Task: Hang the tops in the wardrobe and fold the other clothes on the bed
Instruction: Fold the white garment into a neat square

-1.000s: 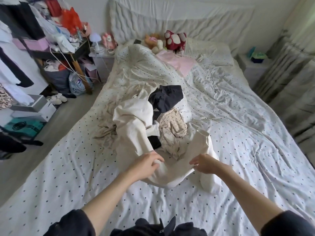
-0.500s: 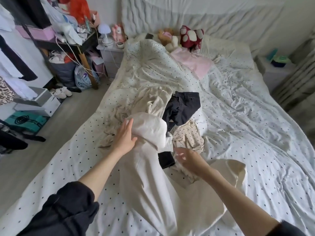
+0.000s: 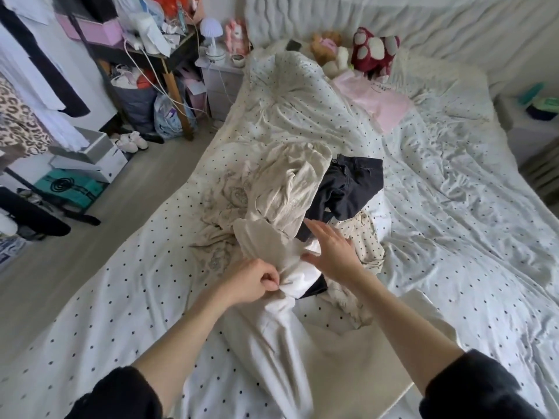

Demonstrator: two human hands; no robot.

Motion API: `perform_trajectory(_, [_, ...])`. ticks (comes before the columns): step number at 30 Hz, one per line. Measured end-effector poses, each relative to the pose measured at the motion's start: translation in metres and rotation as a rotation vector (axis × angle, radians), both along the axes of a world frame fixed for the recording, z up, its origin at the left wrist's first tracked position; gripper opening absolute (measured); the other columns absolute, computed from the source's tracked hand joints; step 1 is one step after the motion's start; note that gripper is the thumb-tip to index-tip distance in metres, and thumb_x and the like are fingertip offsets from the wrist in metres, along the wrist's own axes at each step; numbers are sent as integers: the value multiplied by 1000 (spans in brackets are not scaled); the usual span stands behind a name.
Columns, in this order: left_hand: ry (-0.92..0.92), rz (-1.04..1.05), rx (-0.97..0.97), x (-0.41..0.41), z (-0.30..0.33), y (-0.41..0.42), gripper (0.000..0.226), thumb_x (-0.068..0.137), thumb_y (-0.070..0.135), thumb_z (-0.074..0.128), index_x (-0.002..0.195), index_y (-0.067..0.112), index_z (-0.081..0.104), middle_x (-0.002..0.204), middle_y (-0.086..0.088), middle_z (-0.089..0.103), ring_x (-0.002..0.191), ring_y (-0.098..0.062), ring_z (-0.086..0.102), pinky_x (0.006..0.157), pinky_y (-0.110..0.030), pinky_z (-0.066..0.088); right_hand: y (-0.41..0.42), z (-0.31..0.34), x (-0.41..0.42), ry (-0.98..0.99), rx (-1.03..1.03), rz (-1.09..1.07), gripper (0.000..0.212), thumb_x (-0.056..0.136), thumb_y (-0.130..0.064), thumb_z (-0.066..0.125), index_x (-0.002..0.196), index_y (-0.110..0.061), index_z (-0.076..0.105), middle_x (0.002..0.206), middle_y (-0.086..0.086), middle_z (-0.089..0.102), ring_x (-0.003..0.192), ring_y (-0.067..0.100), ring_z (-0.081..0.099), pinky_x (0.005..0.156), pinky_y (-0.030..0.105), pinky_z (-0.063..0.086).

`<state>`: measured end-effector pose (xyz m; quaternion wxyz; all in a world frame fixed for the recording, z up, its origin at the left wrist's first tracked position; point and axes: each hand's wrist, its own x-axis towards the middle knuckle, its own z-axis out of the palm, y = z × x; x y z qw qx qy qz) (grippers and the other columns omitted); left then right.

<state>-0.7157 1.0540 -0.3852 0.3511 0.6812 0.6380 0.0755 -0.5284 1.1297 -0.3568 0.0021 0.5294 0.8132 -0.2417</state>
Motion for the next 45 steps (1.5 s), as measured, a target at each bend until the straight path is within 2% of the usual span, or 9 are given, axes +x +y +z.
perform_trajectory(4, [-41, -13, -80, 3, 14, -35, 5, 86, 26, 66, 88, 27, 71, 86, 16, 69, 70, 10, 57, 67, -12, 44, -28, -4, 6, -11, -154, 105, 24, 90, -26, 61, 111, -17, 69, 110, -1, 69, 87, 6, 60, 95, 20, 43])
perform_trajectory(7, [27, 163, 253, -5, 20, -45, 29, 90, 11, 58, 116, 22, 59, 110, 5, 61, 76, 6, 52, 67, -10, 45, -70, -15, 25, -31, -199, 155, 20, 91, -22, 59, 106, -16, 71, 105, 0, 71, 82, 8, 65, 90, 18, 47])
perform_trajectory(10, [225, 44, 342, -15, 9, -45, 82, 85, -3, 53, 148, 35, 18, 152, 1, 16, 136, -20, 24, 109, -34, 30, -95, -19, 54, -111, -186, 113, 21, 89, -27, 61, 104, -19, 73, 102, 0, 72, 92, 17, 66, 87, 24, 46])
perform_trajectory(14, [265, -85, 0, 4, -13, -35, 104, 86, 4, 59, 142, 45, -19, 147, 12, -35, 136, -16, -31, 108, -48, -14, -99, -3, 85, -90, -182, 28, 17, 86, -27, 66, 99, -20, 75, 99, 1, 72, 92, 20, 63, 80, 24, 43])
perform_trajectory(24, [35, 185, -276, 14, -60, -45, 104, 78, 56, 66, 151, 26, -1, 159, -4, 0, 146, -25, 2, 116, -48, 12, -114, 2, 175, -259, -300, -227, 18, 88, -27, 64, 97, -15, 73, 98, 2, 70, 98, 21, 62, 82, 25, 44])
perform_trajectory(30, [-243, 270, -472, 1, -69, -55, 75, 85, 30, 68, 145, 11, 27, 138, -13, 46, 123, -21, 47, 100, -31, 40, -111, -18, 159, -324, -372, -332, 32, 91, -27, 52, 121, -16, 58, 116, 10, 63, 109, 27, 58, 90, 33, 46])
perform_trajectory(37, [-432, 567, -638, -6, -83, -68, 77, 90, 49, 53, 150, 17, 17, 152, -6, 29, 136, -26, 34, 110, -46, 31, -76, -43, 95, -328, -193, -258, 58, 96, -47, 41, 145, -17, 27, 140, 7, 45, 123, 24, 47, 104, 53, 36])
perform_trajectory(41, [-580, 791, -804, -7, -99, -77, 78, 84, 50, 62, 142, 7, 33, 130, -14, 55, 116, -29, 53, 98, -42, 45, -58, -65, 73, -272, -299, -328, 73, 95, -54, 38, 150, -16, 9, 155, 4, 22, 140, 27, 28, 108, 65, 21])
perform_trajectory(45, [-619, 814, -855, -10, -94, -73, 56, 76, 59, 64, 98, 7, 60, 94, -8, 60, 86, -20, 47, 69, -26, 31, -57, -86, 66, -204, -350, -461, 72, 91, -53, 48, 144, -11, 24, 137, 11, 49, 124, 29, 47, 105, 59, 31])
